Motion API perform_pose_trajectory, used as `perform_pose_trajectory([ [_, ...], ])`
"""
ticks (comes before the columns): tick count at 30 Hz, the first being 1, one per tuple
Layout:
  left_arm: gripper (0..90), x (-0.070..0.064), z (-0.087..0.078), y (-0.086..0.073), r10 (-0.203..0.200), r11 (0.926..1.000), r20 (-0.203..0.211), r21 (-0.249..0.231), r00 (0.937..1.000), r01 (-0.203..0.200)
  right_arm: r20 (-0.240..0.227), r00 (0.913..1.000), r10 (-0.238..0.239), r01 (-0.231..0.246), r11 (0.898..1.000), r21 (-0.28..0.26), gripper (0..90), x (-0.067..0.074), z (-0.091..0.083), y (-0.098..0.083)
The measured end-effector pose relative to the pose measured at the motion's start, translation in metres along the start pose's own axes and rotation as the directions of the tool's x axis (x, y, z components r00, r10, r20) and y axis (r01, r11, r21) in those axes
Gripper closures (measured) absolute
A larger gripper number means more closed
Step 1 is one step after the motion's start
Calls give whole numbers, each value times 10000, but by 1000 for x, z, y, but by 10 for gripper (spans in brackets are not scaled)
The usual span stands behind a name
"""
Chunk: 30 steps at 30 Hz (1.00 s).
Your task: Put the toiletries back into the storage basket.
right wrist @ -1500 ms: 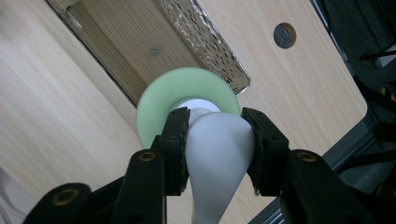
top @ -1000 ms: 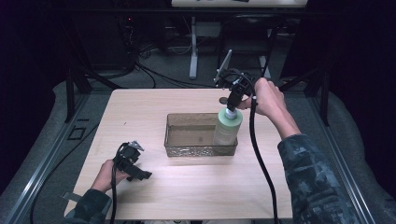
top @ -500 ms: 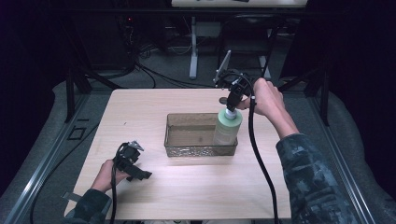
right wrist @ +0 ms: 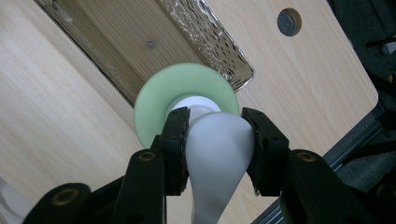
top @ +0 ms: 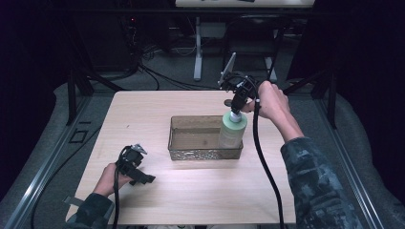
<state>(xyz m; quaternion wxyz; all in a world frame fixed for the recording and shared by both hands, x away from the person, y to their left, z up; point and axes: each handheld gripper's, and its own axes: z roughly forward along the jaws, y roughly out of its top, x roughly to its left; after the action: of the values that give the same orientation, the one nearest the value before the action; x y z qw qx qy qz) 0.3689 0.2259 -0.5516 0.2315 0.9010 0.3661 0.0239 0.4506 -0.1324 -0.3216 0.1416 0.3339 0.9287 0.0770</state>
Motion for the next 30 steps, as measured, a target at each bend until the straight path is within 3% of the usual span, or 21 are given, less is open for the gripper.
perform_pose_trajectory([
  [9,45,0,0,0,6,10000,4,-24,10000,-6,-27,9998,213,-214,9993,-301,629,1,3,3],
  [23,45,0,0,0,12,10000,0,28,10000,-12,-85,9968,-796,795,9968,-96,629,-2,4,10],
  [30,45,-1,1,0,50,10000,4,51,10000,-50,-267,9962,-824,818,9964,-229,625,0,4,8],
])
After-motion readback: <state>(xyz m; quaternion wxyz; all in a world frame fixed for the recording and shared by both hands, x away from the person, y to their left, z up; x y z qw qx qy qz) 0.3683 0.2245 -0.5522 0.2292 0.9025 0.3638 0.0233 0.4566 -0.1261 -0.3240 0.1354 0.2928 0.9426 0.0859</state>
